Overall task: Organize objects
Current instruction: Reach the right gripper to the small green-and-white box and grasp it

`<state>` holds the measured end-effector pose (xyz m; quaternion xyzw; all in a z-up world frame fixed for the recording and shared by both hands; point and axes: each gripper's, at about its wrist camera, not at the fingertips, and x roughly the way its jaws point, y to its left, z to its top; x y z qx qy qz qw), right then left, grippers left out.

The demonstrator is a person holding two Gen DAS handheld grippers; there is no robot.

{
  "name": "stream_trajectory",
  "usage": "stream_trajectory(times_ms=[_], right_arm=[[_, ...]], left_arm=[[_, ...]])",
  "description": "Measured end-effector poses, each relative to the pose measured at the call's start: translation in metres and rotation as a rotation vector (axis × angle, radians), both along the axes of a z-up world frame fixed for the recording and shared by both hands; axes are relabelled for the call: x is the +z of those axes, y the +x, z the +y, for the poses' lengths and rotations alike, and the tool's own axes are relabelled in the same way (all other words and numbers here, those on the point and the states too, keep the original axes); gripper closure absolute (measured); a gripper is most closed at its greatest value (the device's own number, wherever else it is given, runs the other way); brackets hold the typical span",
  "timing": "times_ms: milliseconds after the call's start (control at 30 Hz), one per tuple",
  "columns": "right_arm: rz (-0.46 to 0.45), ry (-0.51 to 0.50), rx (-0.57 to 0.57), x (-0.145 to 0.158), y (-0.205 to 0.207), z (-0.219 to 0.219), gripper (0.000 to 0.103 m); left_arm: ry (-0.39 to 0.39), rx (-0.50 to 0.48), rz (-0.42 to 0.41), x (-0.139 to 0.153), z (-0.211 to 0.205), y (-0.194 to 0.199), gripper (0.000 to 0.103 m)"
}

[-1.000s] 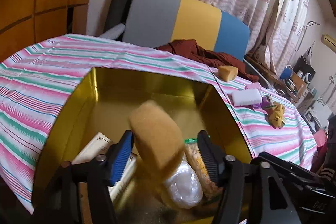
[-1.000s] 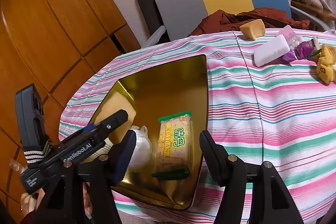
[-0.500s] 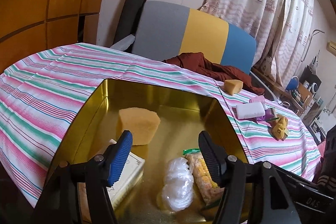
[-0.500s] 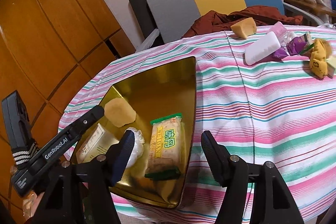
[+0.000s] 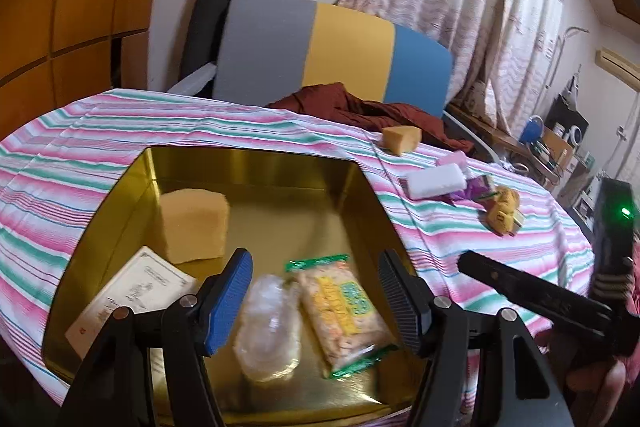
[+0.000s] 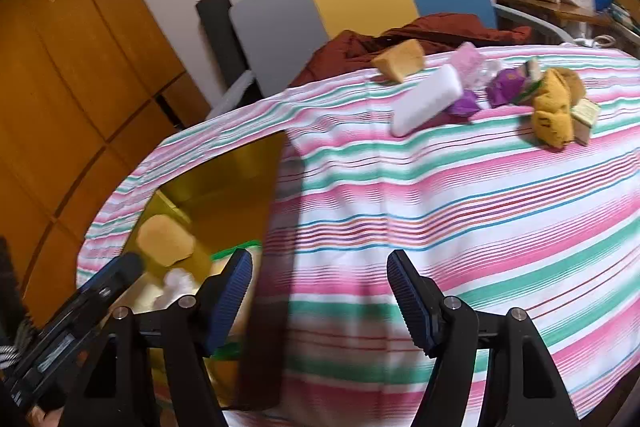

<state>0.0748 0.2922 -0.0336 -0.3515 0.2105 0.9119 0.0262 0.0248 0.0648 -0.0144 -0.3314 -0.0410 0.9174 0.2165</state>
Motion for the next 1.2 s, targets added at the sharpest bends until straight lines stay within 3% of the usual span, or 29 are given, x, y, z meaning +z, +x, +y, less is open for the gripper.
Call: stream_trajectory(times_ms=[300,533,800,1033,1200], right_arm=[[-0.056,0.055,-0.122,-0.016,0.002,0.061,0.031],[-0.125,0.102,-0.35,-0.029,0.019,0.135,0.031],[-0.105,0.072,-0.588,-0.025,0.019,0.233,0.031],[-0.13,0.048,-0.619,-0.026,-0.023,0.283,0.031],[-0.153,0.068,-0.585,-0.038,-0.049,0.29,0.031]], left_arm=[[-0.001,-0.086,-0.014,0.0,0.033,0.016,0.037],[-0.016,-0.199,-0.012,0.003,0.073,0.034,0.037],[-0.045,-0.3,-0.023,0.003,0.113,0.045,0.037],[-0.075,-0.322,-0.036,0.0,0.125,0.05,0.037],[-0.091,-0.321,-0.05,-0.002,0.13,0.048,0.037]])
